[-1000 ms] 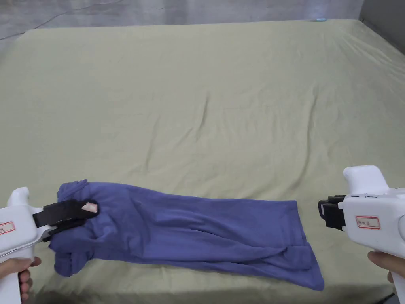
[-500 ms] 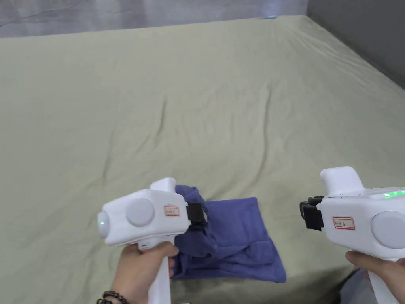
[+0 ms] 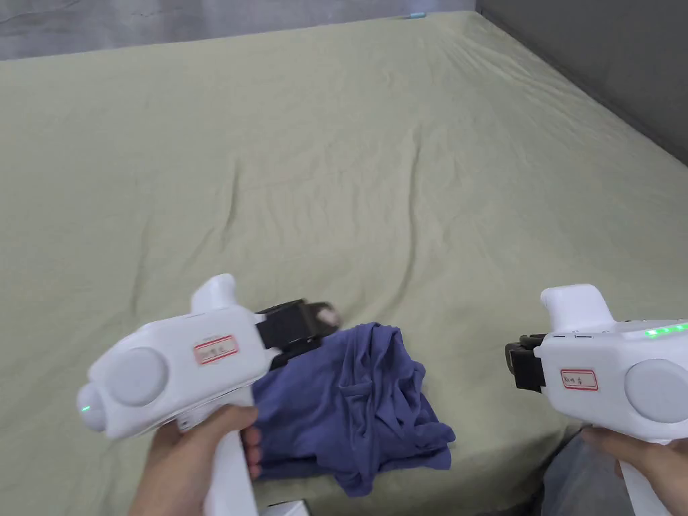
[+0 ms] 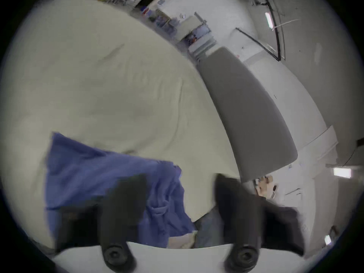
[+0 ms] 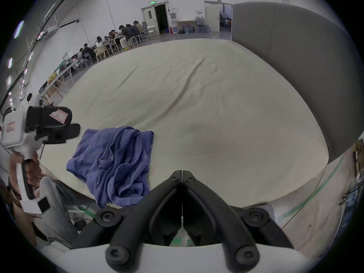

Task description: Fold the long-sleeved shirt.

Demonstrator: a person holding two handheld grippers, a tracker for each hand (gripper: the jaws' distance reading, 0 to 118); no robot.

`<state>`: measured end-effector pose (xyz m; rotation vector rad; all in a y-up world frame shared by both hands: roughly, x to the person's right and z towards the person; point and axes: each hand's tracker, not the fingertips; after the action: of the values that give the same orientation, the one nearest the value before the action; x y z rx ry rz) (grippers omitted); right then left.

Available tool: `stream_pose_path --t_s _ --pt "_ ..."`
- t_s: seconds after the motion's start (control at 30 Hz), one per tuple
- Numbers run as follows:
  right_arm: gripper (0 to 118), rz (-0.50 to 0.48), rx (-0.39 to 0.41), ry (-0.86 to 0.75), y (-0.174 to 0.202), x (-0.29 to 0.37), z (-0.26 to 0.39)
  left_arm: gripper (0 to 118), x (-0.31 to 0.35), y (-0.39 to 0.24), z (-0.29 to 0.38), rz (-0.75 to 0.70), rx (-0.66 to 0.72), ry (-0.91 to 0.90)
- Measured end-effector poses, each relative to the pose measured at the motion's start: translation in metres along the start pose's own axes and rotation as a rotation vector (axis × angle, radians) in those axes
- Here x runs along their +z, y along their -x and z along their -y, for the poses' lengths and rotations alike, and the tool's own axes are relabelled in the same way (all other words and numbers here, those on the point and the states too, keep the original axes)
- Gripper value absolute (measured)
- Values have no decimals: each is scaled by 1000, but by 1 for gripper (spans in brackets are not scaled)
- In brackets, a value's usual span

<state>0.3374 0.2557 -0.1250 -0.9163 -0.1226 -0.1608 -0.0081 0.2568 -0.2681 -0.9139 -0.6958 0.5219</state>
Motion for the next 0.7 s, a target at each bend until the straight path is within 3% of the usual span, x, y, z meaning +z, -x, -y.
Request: stream_pose_path --t_s 0.2,0.3,0.47,0.7 --pt "2 -15 6 -2 9 -7 -4 0 -1 7 36 -295 -267 -7" --pt "2 -13 13 0 16 -8 -5 0 -32 -5 65 -280 -365 -7" --pt "2 -43 3 -1 19 1 -3 0 -101 -14 101 -245 -381 122" --pt "2 -10 4 5 16 10 4 0 -149 -53 127 -172 -415 140"
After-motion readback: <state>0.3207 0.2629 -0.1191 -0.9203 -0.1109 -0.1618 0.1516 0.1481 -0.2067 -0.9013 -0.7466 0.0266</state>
